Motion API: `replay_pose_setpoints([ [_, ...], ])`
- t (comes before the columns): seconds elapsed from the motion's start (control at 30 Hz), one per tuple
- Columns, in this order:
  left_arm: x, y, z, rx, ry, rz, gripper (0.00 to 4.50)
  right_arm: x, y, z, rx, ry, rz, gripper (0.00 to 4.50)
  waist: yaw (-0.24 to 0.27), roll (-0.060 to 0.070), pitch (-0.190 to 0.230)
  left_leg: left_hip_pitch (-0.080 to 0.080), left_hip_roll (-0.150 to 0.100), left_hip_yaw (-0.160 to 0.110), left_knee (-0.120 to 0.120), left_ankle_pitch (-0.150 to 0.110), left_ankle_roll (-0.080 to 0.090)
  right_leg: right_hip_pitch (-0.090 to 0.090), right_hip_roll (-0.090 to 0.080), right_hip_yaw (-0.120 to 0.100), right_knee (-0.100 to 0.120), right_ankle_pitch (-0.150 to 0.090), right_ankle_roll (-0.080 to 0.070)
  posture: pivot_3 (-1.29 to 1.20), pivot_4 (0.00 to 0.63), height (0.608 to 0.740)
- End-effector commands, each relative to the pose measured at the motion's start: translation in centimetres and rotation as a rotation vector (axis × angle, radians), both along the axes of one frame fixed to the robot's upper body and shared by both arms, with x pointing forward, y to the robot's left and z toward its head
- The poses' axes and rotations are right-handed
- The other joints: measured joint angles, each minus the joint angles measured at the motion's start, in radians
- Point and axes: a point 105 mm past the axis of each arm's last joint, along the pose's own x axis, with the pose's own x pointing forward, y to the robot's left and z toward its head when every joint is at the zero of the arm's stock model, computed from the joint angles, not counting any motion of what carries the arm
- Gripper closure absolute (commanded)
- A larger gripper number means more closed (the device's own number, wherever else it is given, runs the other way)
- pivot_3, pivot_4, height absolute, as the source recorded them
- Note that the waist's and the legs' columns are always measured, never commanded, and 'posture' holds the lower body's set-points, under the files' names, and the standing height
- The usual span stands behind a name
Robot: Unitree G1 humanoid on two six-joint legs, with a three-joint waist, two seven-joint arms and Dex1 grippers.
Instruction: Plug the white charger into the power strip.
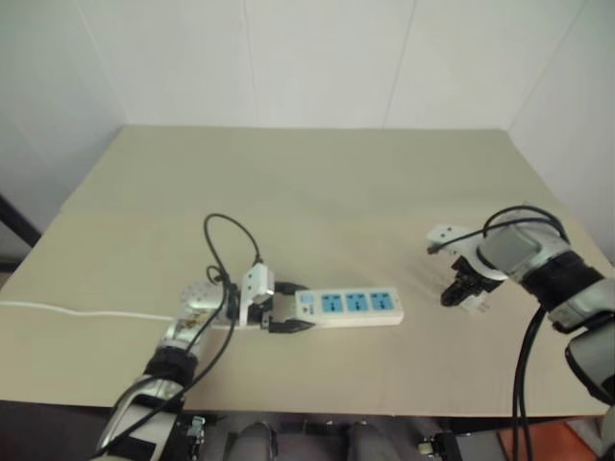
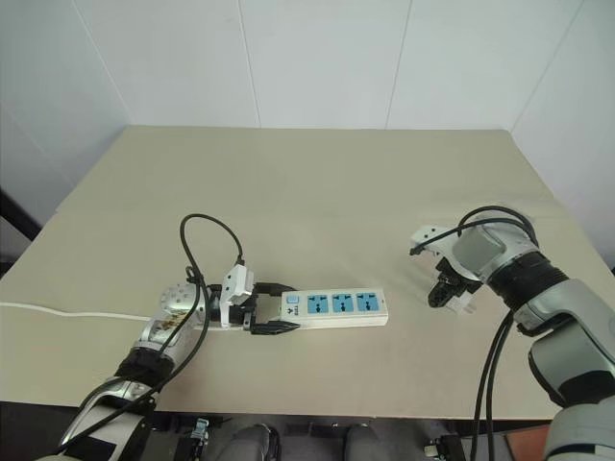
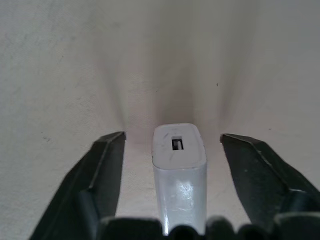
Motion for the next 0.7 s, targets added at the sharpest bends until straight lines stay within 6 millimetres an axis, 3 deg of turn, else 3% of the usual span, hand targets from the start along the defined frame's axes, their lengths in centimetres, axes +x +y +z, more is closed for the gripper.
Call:
replay_pose_setpoints([
  [0.03, -0.3, -0.3, -0.5, 0.022, 0.004, -0.003, 1.24, 0.3, -0.1, 0.7, 0.015, -0.031, -0.017, 2.42, 0.0, 0.0, 0.0, 0.0, 0.0, 0.0, 0.0, 0.0, 0.0, 0.0, 0.0, 0.0, 0.0, 0.0, 0.0, 0.0, 0.15, 0.74],
  [0.13, -0.2, -0.2, -0.6, 0.023, 0.006, 0.001, 1.24, 0.4, -0.1, 0.7, 0.01, -0.035, -0.019, 3.37, 0.0, 0.0, 0.0, 0.0, 0.0, 0.0, 0.0, 0.0, 0.0, 0.0, 0.0, 0.0, 0.0, 0.0, 0.0, 0.0, 0.15, 0.74],
  [0.4, -0.4, -0.1, -0.6, 0.029, 0.013, -0.001, 1.24, 0.4, 0.1, 1.7, 0.007, -0.064, 0.004, 3.37, -0.001, 0.0, 0.0, 0.002, 0.0, 0.0, 0.0, 0.0, 0.0, 0.002, 0.0, 0.0, 0.0, 0.0, 0.0, 0.0, 0.15, 0.74],
  [0.5, -0.6, -0.1, -0.5, 0.032, 0.02, -0.026, 1.24, 0.5, 3.2, 5.8, 0.153, -0.176, 0.126, 3.37, -0.001, 0.004, 0.001, 0.001, 0.0, 0.0, 0.0, 0.0, 0.0, 0.001, 0.0, 0.0, 0.0, 0.0, 0.0, 0.0, 0.15, 0.74],
  [0.63, -0.7, 0.0, -0.4, 0.039, 0.018, -0.053, 1.24, -0.7, 6.2, 9.1, 0.332, -0.324, 0.352, 3.37, 0.001, 0.005, 0.001, 0.001, 0.0, -0.001, 0.0, 0.0, 0.0, 0.001, 0.001, 0.0, 0.0, 0.0, 0.0, 0.0, 0.15, 0.74],
  [0.7, -0.8, 0.0, -0.4, 0.043, 0.016, -0.077, 1.24, -1.2, 7.8, 10.6, 0.504, -0.415, 0.424, 3.37, 0.002, 0.003, 0.001, 0.002, 0.0, -0.001, 0.0, 0.0, 0.0, 0.002, 0.001, -0.001, 0.0, 0.0, 0.0, 0.0, 0.15, 0.74],
])
